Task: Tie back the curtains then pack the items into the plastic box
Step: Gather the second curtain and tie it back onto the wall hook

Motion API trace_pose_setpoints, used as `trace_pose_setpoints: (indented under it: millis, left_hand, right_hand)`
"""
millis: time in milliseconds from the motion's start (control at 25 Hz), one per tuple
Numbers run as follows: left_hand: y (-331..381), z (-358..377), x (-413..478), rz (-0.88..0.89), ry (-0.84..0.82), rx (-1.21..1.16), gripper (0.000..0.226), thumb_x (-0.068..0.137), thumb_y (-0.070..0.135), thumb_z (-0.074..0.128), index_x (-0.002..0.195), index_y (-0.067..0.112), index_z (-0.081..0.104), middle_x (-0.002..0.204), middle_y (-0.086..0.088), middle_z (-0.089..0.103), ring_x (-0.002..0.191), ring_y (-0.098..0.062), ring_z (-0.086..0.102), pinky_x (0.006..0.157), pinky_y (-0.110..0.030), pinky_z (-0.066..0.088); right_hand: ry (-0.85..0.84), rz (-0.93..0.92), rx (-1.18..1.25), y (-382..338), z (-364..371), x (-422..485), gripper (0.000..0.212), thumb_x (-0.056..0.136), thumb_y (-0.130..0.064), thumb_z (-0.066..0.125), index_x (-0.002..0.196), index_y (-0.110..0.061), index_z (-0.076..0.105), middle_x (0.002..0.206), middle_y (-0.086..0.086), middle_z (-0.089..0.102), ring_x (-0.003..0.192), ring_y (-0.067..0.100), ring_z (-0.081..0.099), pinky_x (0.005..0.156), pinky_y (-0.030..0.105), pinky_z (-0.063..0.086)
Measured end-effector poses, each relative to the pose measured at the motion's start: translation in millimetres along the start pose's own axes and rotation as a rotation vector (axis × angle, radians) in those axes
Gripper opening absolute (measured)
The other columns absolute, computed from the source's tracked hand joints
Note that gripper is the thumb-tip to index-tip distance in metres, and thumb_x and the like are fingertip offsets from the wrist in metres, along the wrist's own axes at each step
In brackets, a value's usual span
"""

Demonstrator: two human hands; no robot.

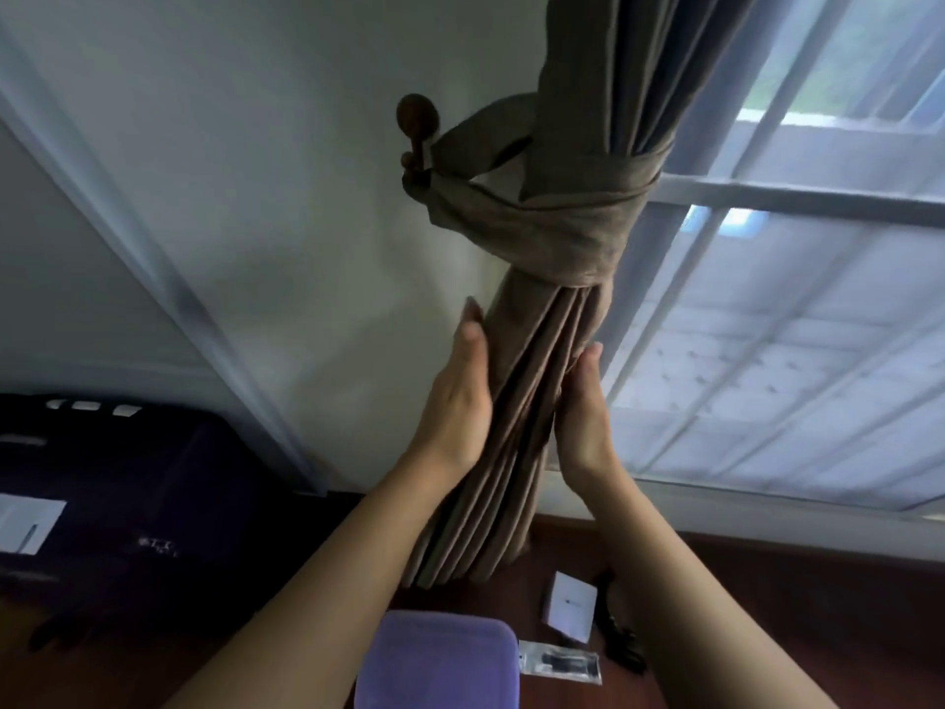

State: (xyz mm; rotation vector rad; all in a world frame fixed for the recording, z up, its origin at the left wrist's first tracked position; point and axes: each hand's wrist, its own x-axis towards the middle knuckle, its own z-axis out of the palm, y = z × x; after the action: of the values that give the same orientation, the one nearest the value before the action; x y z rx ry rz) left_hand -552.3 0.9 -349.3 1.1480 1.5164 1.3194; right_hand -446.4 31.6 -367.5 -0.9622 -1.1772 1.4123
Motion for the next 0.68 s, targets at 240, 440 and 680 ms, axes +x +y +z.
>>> trace_pose_setpoints:
  millis: [240, 440, 680]
  left_hand:
    - [-17.3, 21.4, 16.1, -0.072, 0.134, -0.113, 0.057, 0.099, 0.048, 0.019, 0.126, 0.020, 0.060, 0.113, -0.002, 0.068, 0.108, -0.008, 0.062, 0.098, -0.022, 0.046]
    - [-97.5, 33.8, 8.6, -0.202, 0.077, 0.004, 0.034, 0.102, 0.016, 0.034, 0.130, 0.005, 0.050, 0.105, 0.006, 0.055, 0.103, -0.001, 0.057, 0.086, -0.002, 0.041]
    - [-145.0, 2.3, 8.1, -0.453, 0.005, 0.169, 0.042, 0.102, 0.021, 0.033, 0.141, 0.006, 0.037, 0.148, -0.009, 0.037, 0.135, -0.023, 0.037, 0.107, -0.025, 0.028]
  right_hand:
    - [-0.043, -0.041, 0.085, 29.8, 6.4, 7.1, 0.047, 0.105, -0.022, 0.007, 0.119, -0.019, 0.052, 0.113, -0.012, 0.061, 0.109, -0.012, 0.053, 0.098, 0.010, 0.039]
    - [0.009, 0.108, -0.016, 111.7, -13.9, 6.0, 0.044, 0.106, -0.014, 0.017, 0.093, -0.027, 0.057, 0.082, -0.023, 0.072, 0.087, -0.013, 0.061, 0.087, 0.014, 0.049]
    - [0.000, 0.367, -0.629, 166.6, -82.2, -7.5, 0.066, 0.090, -0.058, 0.015, 0.113, -0.014, 0.058, 0.124, 0.011, 0.061, 0.119, 0.030, 0.053, 0.105, 0.046, 0.038]
